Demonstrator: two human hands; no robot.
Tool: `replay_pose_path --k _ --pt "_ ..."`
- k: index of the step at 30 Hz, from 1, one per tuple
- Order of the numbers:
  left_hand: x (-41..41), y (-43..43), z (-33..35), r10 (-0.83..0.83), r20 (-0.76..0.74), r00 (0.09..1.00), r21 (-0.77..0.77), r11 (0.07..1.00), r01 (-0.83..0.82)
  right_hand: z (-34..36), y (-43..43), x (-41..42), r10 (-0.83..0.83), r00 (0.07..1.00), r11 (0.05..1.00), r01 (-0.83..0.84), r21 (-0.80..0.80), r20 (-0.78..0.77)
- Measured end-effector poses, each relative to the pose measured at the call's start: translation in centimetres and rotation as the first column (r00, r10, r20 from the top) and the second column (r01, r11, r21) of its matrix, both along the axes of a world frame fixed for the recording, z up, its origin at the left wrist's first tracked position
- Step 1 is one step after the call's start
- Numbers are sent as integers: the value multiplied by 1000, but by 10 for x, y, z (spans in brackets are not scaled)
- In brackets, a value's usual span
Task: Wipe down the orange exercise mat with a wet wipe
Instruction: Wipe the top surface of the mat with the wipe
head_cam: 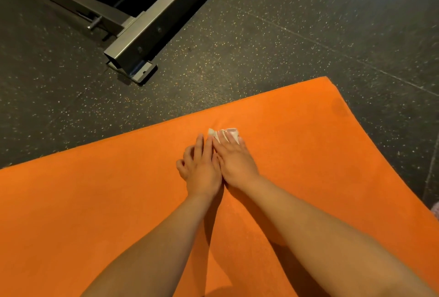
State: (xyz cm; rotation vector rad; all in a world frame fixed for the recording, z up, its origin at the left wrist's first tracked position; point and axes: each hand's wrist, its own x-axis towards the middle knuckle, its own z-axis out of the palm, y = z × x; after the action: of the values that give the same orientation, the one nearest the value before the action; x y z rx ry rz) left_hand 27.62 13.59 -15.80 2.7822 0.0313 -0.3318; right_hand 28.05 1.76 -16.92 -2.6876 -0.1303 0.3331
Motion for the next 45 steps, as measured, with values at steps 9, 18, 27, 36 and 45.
replay_pose_path --k 9,18,27,36,45 --pt "18 -5 -4 69 5 998 10 998 -69 3 -44 35 -326 943 942 330 -62 69" --pt "43 -24 -8 67 -40 997 52 996 -65 1 -79 64 -276 960 948 278 -152 35" --pt "46 -25 -11 43 -90 995 30 999 -40 3 -44 94 -387 921 922 388 -13 56" --pt "46 -9 -17 -8 -40 999 -62 998 6 4 -4 68 -68 998 980 66 187 4" --pt "-35 23 -17 -16 11 1000 -53 998 16 15 14 -8 -8 997 984 22 175 -81"
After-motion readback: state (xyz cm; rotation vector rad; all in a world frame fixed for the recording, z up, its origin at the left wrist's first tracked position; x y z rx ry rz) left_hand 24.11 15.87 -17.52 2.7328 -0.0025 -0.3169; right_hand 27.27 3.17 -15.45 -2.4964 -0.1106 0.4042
